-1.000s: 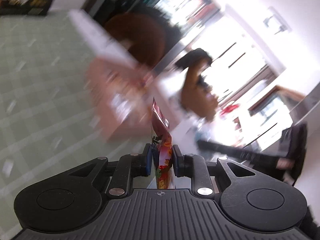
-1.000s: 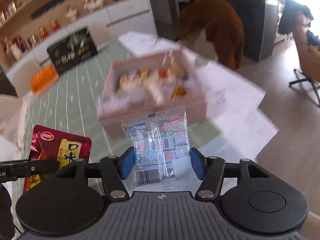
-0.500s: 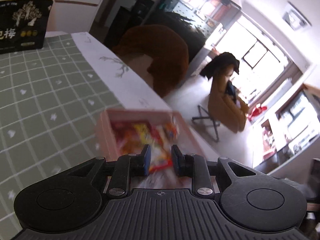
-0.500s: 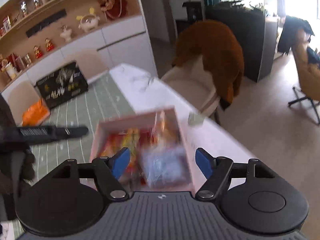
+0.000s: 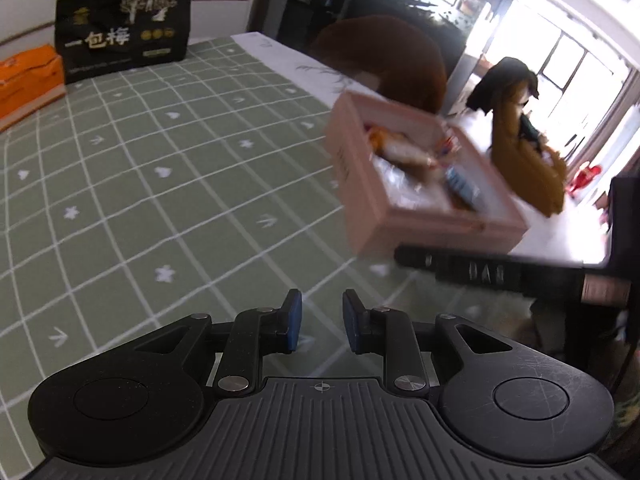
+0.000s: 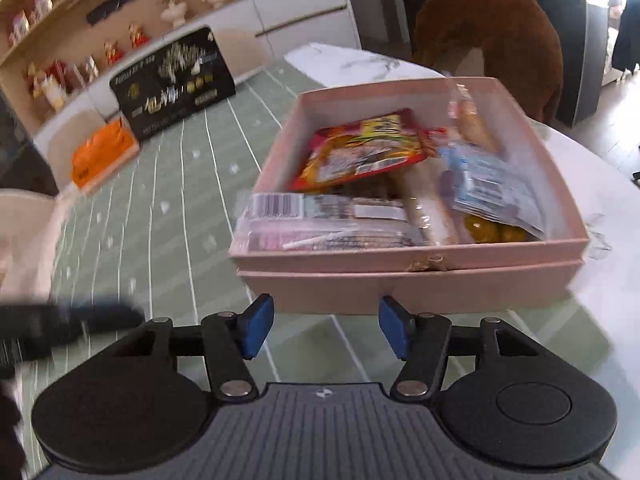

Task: Organize snacks

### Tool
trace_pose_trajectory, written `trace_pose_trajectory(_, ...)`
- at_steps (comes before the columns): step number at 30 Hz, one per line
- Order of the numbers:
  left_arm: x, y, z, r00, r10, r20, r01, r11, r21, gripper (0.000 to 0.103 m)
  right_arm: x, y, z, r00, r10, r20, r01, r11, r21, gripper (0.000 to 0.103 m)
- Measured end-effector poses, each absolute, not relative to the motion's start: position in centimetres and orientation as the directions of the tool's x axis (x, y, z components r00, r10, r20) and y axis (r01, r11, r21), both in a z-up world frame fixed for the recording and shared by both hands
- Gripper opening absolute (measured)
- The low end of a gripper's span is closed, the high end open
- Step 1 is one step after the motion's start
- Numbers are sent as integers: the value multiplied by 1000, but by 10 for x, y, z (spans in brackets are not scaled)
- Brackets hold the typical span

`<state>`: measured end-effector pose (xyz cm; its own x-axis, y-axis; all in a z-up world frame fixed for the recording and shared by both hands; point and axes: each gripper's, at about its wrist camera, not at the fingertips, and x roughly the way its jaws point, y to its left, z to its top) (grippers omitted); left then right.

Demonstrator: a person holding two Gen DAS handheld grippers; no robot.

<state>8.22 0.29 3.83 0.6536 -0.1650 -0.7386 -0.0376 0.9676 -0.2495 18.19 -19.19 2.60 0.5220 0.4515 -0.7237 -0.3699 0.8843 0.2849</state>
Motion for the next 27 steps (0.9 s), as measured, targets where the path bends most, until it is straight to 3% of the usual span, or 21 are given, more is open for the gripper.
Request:
trace_pose_trajectory(4,74,0,25,663,-135,-736,14,986,-168,26,172,-177,12,552,328,-767,-258,941,217,62)
trace_pose_trajectory(6,74,-5,15,657,-126,-743,44,991,-129,26,151,-187,11,581,298,-758,-227,953,201,75)
trace_pose_trajectory(11,54,-20,1,723,-102,-684,174,984,37,30,98,-194,4,659,184,-729,-130,983,130,88)
trace_pose_trajectory(13,46,-22,-2,751,-109,-651,213,973,84,33,85,-180,-2,690,96,-717,-98,994,38,90)
trace_pose_trajectory(15,44,-18,-3,759,-123,-640,217,974,69,35,78,-171,-6,723,-3,-691,-35,999,-41,103)
trace_pose_trajectory(19,65,-13,-5,764,-138,-630,189,982,14,34,81,-181,-8,714,-6,-700,41,999,34,103)
trace_pose_trajectory(27,70,-20,-10,778,-185,-601,230,973,-3,33,74,-184,-16,767,-15,-642,40,999,25,103)
